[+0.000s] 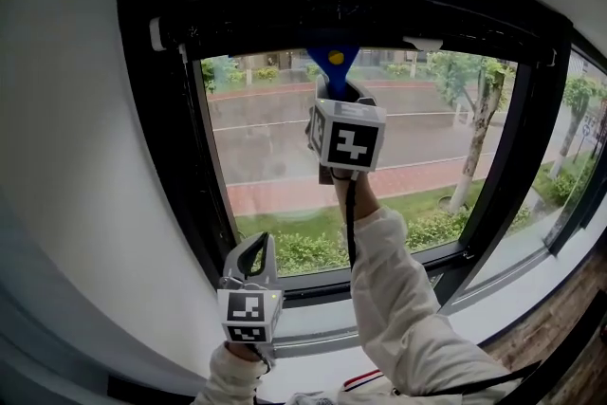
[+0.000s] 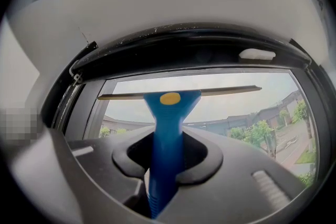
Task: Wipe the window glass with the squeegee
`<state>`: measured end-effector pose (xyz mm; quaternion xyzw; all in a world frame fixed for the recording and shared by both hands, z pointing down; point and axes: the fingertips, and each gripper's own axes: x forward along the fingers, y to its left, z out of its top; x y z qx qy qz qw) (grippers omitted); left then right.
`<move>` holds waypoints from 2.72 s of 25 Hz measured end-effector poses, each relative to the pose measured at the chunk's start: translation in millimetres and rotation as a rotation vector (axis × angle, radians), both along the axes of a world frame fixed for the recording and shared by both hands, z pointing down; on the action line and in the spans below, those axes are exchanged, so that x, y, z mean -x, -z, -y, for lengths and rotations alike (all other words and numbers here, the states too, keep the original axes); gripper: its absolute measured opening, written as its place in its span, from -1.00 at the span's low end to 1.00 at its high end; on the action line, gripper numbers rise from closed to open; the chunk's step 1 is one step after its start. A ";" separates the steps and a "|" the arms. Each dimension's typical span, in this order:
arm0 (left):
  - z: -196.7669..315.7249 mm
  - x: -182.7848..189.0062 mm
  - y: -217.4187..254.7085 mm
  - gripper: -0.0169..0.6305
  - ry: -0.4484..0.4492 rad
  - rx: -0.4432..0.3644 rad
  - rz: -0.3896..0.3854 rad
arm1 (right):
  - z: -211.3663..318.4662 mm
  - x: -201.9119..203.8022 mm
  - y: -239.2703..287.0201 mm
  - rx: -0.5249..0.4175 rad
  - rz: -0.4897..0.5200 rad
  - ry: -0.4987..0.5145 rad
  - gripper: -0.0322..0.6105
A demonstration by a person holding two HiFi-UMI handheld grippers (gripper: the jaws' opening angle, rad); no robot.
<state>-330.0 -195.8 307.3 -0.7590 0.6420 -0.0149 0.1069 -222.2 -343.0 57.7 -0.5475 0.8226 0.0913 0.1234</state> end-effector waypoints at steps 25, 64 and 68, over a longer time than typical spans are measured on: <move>-6.7 8.5 -27.0 -0.95 0.000 0.044 -0.024 | 11.2 3.4 -45.1 0.034 -0.066 -0.021 -0.58; -13.5 -10.6 -97.2 -0.95 -0.040 0.212 0.025 | 6.5 -10.6 -243.5 0.258 -0.088 -0.015 -0.58; -16.0 -13.2 -102.6 -0.95 -0.043 0.222 0.023 | 5.2 -14.9 -260.6 0.283 -0.104 -0.020 -0.58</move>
